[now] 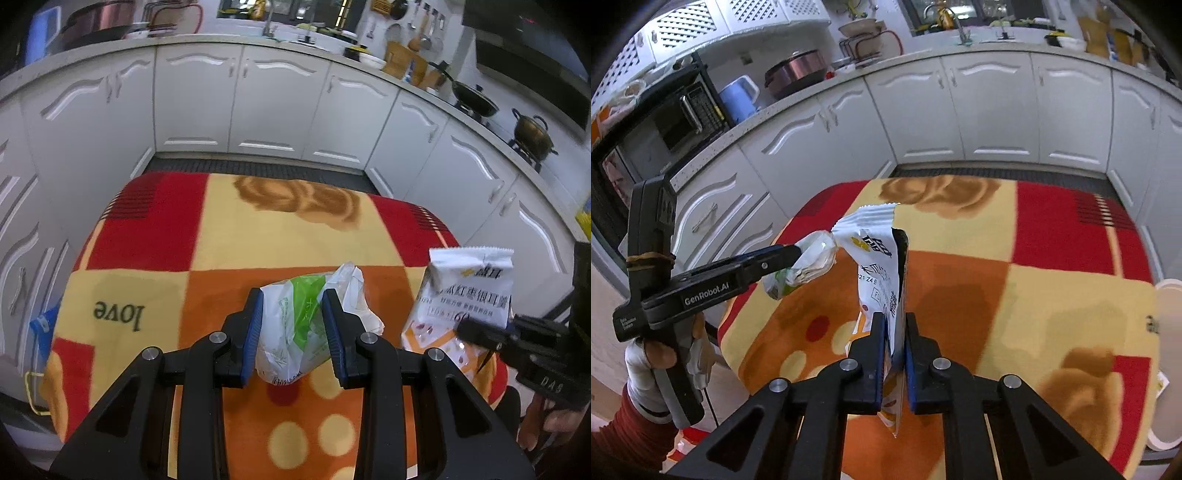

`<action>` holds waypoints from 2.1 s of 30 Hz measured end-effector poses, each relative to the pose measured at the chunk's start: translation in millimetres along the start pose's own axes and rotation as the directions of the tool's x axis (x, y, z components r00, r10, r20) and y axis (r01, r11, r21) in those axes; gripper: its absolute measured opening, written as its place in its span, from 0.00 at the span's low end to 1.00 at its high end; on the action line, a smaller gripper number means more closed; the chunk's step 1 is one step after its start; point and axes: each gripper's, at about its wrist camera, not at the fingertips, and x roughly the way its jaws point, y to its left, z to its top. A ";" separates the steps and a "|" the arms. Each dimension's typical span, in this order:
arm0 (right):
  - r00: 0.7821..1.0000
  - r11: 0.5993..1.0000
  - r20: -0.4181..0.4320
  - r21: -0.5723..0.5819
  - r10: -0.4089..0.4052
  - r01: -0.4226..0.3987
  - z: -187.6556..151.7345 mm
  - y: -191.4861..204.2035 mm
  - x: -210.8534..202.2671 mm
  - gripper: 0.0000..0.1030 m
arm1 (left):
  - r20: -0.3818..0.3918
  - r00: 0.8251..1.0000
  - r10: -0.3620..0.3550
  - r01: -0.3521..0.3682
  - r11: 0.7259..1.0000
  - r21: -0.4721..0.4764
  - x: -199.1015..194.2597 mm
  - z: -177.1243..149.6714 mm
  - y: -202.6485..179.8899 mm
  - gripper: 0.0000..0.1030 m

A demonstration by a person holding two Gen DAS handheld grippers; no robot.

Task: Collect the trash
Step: 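Carry the wipes packet and snack bag over the beige bin and release both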

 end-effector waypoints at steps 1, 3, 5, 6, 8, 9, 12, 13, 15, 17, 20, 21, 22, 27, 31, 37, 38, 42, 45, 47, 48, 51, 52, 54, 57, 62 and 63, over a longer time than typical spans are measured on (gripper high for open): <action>1.000 1.000 0.006 0.004 -0.004 0.004 -0.2 -2.5 -3.8 0.08 | 0.001 1.000 -0.003 0.003 1.000 0.007 -0.4 0.3 -5.2 0.29; 1.000 1.000 0.022 0.014 -0.015 0.015 0.2 -8.3 -13.0 0.08 | 0.002 1.000 -0.010 0.010 1.000 0.021 -0.4 1.5 -14.8 0.29; 0.999 0.999 0.034 0.021 -0.029 0.028 0.2 -14.8 -22.0 0.08 | 0.000 1.000 -0.016 0.016 0.999 0.036 0.6 3.2 -25.8 0.29; 0.999 0.999 0.041 0.023 -0.036 0.035 0.1 -17.6 -25.9 0.08 | -0.001 1.000 -0.018 0.018 0.999 0.042 1.3 3.7 -30.3 0.29; 0.997 0.998 0.053 0.031 -0.049 0.048 -0.6 -24.8 -34.5 0.08 | -0.003 1.000 -0.023 0.024 0.998 0.058 3.2 4.7 -41.5 0.29; 0.997 0.998 0.057 0.035 -0.055 0.053 -1.5 -28.3 -38.5 0.08 | -0.004 1.000 -0.027 0.027 0.997 0.066 4.1 5.0 -47.0 0.29; 0.995 0.996 0.071 0.050 -0.075 0.072 -2.7 -40.4 -49.4 0.08 | -0.006 0.999 -0.039 0.039 0.995 0.095 7.1 7.0 -66.0 0.29; 0.994 0.996 0.074 0.055 -0.081 0.077 -3.0 -44.3 -52.7 0.08 | -0.006 0.999 -0.042 0.043 0.994 0.102 8.3 7.8 -70.8 0.29; 0.992 0.994 0.081 0.064 -0.093 0.088 -3.2 -51.7 -59.5 0.08 | -0.007 0.999 -0.054 0.054 0.992 0.118 10.4 9.7 -83.3 0.29; 0.990 0.992 0.089 0.074 -0.106 0.099 -4.1 -59.4 -66.2 0.08 | -0.008 0.998 -0.062 0.062 0.990 0.130 12.4 11.7 -92.2 0.29; 0.987 0.989 0.102 0.090 -0.123 0.114 -5.6 -70.0 -75.2 0.08 | -0.011 0.997 -0.074 0.075 0.986 0.150 15.7 14.6 -107.0 0.29; 0.986 0.988 0.108 0.097 -0.130 0.120 -6.1 -74.4 -79.0 0.08 | -0.011 0.997 -0.077 0.077 0.985 0.156 16.7 15.5 -111.2 0.29; 0.984 0.987 0.112 0.104 -0.136 0.124 -6.4 -78.6 -82.4 0.08 | -0.013 0.997 -0.081 0.082 0.983 0.163 18.2 16.4 -116.7 0.29; 0.978 0.979 0.128 0.139 -0.164 0.147 -9.7 -96.6 -95.6 0.08 | -0.022 0.995 -0.101 0.103 0.978 0.182 23.7 18.0 -134.3 0.29; 0.972 0.971 0.134 0.166 -0.193 0.170 -12.7 -111.8 -105.4 0.08 | -0.036 0.992 -0.124 0.129 0.972 0.198 31.7 19.3 -154.0 0.29; 0.958 0.950 0.134 0.223 -0.253 0.219 -21.7 -143.8 -122.9 0.08 | -0.076 0.982 -0.171 0.184 0.959 0.216 51.2 19.5 -185.3 0.29; 0.956 0.946 0.132 0.230 -0.261 0.227 -23.0 -149.0 -124.5 0.08 | -0.084 0.981 -0.177 0.191 0.957 0.218 54.9 19.4 -190.3 0.29; 0.947 0.925 0.115 0.276 -0.301 0.261 -31.9 -174.3 -131.0 0.08 | -0.114 0.971 -0.208 0.230 0.945 0.232 70.8 18.3 -218.8 0.29; 0.936 0.907 0.099 0.302 -0.337 0.294 -37.7 -193.7 -134.2 0.08 | -0.133 0.964 -0.229 0.256 0.934 0.249 80.7 16.6 -239.3 0.29; 0.929 0.895 0.089 0.315 -0.359 0.315 -41.5 -207.2 -136.6 0.08 | -0.153 0.959 -0.240 0.273 0.925 0.264 91.6 15.1 -256.6 0.29; 0.925 0.888 0.083 0.321 -0.372 0.328 -43.6 -213.0 -137.5 0.08 | -0.165 0.955 -0.245 0.283 0.920 0.270 97.5 14.4 -265.0 0.29; 0.912 0.866 0.061 0.343 -0.406 0.362 -50.3 -232.7 -139.1 0.08 | -0.188 0.948 -0.256 0.302 0.910 0.283 112.3 12.9 -286.9 0.29; 0.910 0.859 0.053 0.356 -0.412 0.368 -53.0 -240.7 -139.0 0.08 | -0.195 0.945 -0.261 0.309 0.908 0.283 117.3 13.6 -292.8 0.29; 0.906 0.847 0.039 0.373 -0.421 0.378 -57.0 -252.2 -137.9 0.08 | -0.215 0.937 -0.273 0.327 0.903 0.277 127.8 14.0 -303.9 0.29; 0.903 0.829 0.009 0.401 -0.430 0.390 -63.6 -269.5 -133.7 0.08 | -0.232 0.933 -0.277 0.335 0.903 0.268 140.9 14.4 -316.4 0.29; 0.889 0.801 -0.019 0.425 -0.457 0.421 -70.1 -286.5 -130.2 0.08 | -0.251 0.929 -0.272 0.336 0.904 0.264 158.9 13.5 -331.4 0.30; 0.883 0.793 -0.023 0.429 -0.468 0.432 -71.1 -289.2 -130.1 0.08 | -0.252 0.929 -0.272 0.336 0.905 0.260 161.5 13.6 -333.1 0.31</action>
